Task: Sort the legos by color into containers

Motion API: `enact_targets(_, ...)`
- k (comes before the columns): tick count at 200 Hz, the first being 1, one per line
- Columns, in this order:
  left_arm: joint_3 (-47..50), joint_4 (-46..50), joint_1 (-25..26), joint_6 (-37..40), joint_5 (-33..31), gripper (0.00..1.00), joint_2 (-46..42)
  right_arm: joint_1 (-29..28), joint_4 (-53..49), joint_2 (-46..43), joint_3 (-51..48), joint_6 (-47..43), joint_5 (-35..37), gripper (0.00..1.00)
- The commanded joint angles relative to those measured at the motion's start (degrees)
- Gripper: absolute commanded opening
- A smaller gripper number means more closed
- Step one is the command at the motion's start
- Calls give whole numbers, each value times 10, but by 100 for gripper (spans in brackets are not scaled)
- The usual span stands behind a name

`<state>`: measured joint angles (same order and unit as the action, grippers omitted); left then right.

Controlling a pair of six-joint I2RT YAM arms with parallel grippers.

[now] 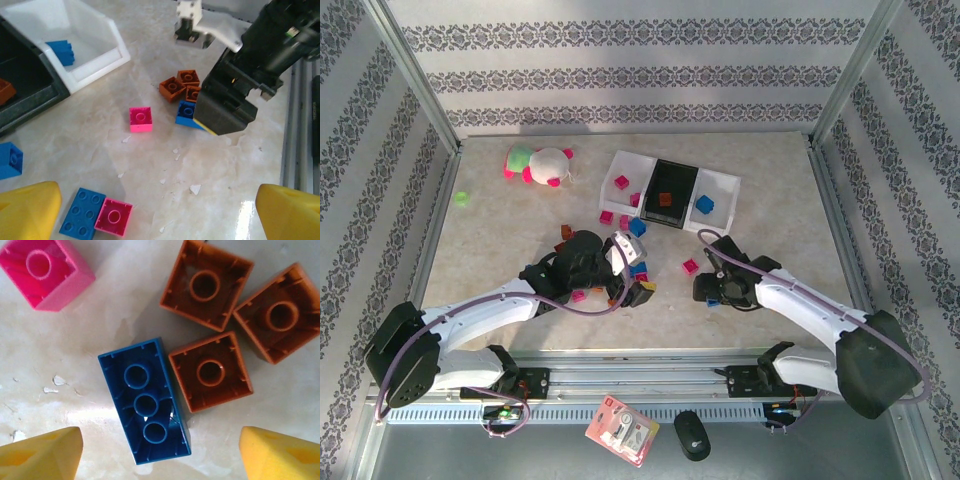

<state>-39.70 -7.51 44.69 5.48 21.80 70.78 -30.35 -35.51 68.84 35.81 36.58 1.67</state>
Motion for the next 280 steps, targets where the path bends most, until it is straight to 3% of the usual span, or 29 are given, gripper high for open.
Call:
enact_targets(1, 6, -44, 9, 32, 36, 99, 2, -9, 40, 25, -7, 23, -17, 77)
enact_targets(49, 11, -47, 10, 41, 39, 99, 2, -15, 56, 85, 9, 25, -6, 56)
enact_targets(95, 18, -56, 10, 44, 35, 99, -1, -23, 41, 77, 23, 21, -9, 35)
enact_targets(149, 43, -107, 10, 28, 6, 99, -5, -30, 34, 29, 68, 8, -19, 33)
enact_targets(175, 48, -113, 10, 24, 10, 99, -4, -5, 41, 42, 118, -26, -8, 33)
enact_targets(280, 61, -152, 10, -4, -21, 99, 12, 135, 91, 285, 355, -149, 37, 36)
